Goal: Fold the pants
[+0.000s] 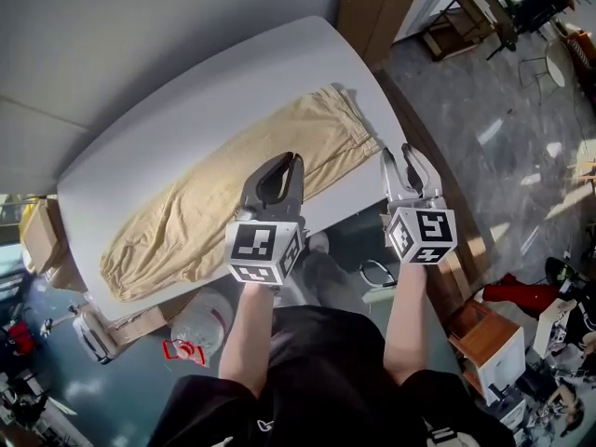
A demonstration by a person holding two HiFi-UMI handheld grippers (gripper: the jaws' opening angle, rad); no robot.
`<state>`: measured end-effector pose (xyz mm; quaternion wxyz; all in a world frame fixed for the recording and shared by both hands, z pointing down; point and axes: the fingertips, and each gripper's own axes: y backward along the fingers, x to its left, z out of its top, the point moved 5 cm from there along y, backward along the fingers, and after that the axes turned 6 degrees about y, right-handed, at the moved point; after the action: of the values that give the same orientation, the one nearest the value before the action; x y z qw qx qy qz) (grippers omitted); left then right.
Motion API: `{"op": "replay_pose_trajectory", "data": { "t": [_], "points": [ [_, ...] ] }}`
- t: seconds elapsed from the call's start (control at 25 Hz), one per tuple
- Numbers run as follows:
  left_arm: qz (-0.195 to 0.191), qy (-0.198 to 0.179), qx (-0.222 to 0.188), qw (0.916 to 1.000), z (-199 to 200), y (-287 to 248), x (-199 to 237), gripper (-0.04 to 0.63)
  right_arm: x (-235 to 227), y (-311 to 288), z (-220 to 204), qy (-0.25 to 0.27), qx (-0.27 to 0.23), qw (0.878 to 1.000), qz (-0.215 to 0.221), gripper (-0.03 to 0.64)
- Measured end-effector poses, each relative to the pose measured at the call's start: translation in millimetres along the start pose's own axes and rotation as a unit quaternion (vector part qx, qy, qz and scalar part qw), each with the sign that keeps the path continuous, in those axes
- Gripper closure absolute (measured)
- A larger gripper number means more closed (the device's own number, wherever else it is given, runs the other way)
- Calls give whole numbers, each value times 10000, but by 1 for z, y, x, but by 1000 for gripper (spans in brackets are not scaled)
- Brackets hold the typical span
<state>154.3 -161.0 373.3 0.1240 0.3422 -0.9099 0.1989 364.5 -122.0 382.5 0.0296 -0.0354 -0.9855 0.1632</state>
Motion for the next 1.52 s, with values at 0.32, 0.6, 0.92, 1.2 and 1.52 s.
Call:
{"op": "replay_pose_trajectory", "data": {
  "t": [0.32, 0.6, 0.92, 1.2, 1.52],
  "points": [
    [123, 244, 341, 9990, -37, -45, 3, 591, -22, -44, -60, -296, 831, 9961, 73, 399],
    [309, 439, 685, 9962, -69, -71, 7, 591, -35, -84, -107, -366, 1664, 9853, 94, 346],
    [690, 388, 1012, 9917, -103, -94, 16, 591, -33, -118, -141, -665, 2422, 9673, 360, 308],
    [772, 501, 1138, 9892, -116, -104, 24, 591, -31, -132, -157, -729, 3017, 9497, 410, 362],
    [778, 568, 1128, 9889, -117, -100, 29, 591, -17, -137, -155, -219, 3281, 9421, 655, 482]
  ]
}}
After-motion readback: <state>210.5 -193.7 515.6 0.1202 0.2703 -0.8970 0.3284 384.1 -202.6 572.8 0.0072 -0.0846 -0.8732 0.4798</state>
